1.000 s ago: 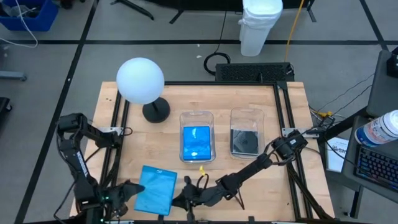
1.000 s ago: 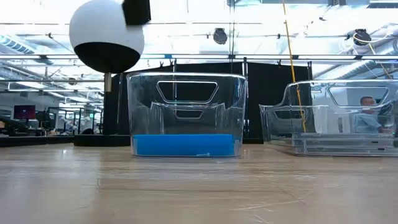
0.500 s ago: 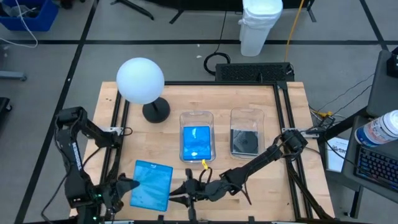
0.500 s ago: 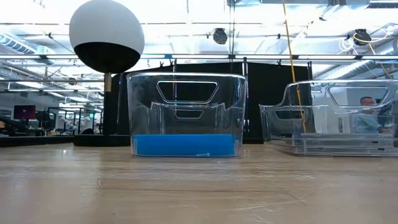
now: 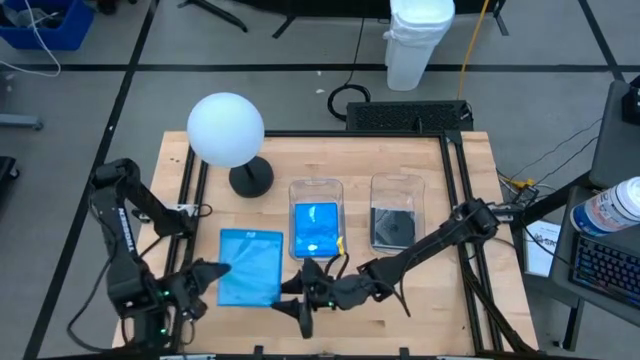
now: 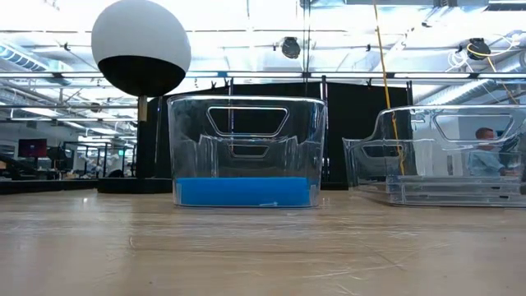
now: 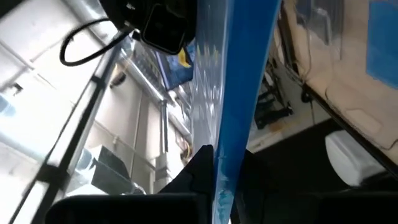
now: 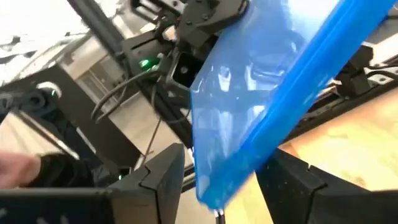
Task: Pick & place jewel cases by type
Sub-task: Put the blue CD case into the left transparent bin
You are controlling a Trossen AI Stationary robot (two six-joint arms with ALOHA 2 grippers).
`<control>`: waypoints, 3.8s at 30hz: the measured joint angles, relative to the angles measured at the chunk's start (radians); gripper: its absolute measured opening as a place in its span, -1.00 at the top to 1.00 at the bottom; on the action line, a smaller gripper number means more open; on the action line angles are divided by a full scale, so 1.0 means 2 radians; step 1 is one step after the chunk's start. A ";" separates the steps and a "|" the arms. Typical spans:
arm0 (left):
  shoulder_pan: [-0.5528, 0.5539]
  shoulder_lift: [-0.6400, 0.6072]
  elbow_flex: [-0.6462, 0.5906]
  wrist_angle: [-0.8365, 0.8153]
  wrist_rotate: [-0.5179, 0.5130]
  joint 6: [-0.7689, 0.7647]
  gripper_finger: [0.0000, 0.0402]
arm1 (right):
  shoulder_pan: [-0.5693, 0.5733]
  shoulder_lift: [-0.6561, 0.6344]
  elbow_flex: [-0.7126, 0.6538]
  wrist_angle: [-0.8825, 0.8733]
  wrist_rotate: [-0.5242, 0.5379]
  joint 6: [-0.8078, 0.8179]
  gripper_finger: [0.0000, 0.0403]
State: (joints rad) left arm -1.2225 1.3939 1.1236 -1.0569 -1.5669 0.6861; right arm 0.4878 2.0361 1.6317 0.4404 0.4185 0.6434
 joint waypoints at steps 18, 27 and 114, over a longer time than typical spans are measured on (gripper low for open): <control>0.005 0.000 0.000 0.002 -0.007 0.002 0.70 | -0.015 0.000 0.000 -0.001 -0.002 -0.054 0.88; -0.006 0.000 0.000 0.006 -0.002 -0.010 0.64 | -0.011 0.000 0.000 -0.005 -0.002 -0.070 0.83; -0.067 -0.001 -0.097 0.003 0.222 -0.658 0.08 | -0.159 -0.167 -0.233 -0.312 -0.158 0.373 0.81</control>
State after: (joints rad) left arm -1.3571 1.3926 0.9302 -1.0500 -1.1233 -0.6300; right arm 0.1703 1.7023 1.1652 -0.1833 0.1029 1.3886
